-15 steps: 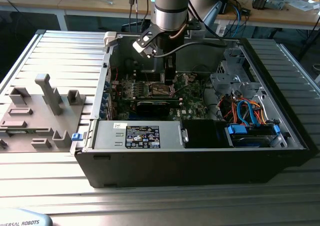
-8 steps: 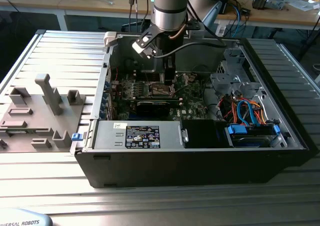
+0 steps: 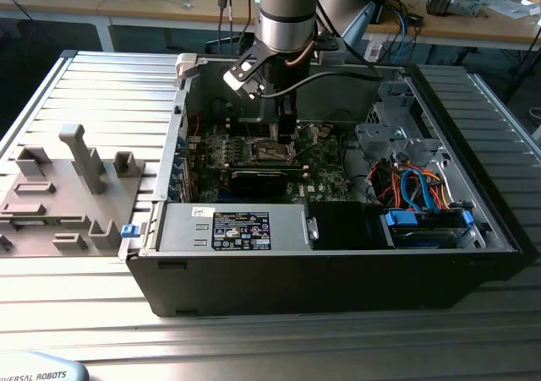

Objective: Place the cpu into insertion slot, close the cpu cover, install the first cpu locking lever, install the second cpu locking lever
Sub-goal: 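Place the cpu into insertion slot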

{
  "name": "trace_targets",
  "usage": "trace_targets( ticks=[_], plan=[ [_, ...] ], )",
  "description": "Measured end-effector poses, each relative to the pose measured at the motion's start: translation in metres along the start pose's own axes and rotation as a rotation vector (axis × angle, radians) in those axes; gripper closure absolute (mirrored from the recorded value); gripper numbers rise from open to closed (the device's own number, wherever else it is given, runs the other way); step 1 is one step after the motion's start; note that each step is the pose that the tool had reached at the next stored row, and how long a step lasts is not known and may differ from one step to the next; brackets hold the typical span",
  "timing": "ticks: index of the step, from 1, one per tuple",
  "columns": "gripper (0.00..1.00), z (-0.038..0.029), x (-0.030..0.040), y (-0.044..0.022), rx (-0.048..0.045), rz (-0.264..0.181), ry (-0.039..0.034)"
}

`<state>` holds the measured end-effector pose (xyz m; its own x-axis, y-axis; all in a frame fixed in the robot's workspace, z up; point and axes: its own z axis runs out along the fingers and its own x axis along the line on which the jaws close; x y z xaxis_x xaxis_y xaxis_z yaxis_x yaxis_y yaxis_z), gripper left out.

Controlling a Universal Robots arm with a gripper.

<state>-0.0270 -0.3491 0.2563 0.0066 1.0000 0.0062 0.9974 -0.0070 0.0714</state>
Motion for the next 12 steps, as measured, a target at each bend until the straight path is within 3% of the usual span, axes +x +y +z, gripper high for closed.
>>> trace_targets(
  ticks=[7,9,12],
  plan=[
    [0.46,0.0000,0.0000,-0.0017,0.0000,0.000,0.0000],
    [0.46,0.0041,-0.0001,-0.0032,0.0001,0.000,0.0000],
    [0.46,0.0045,-0.0001,-0.0033,0.0001,0.000,0.0001]
  ],
)
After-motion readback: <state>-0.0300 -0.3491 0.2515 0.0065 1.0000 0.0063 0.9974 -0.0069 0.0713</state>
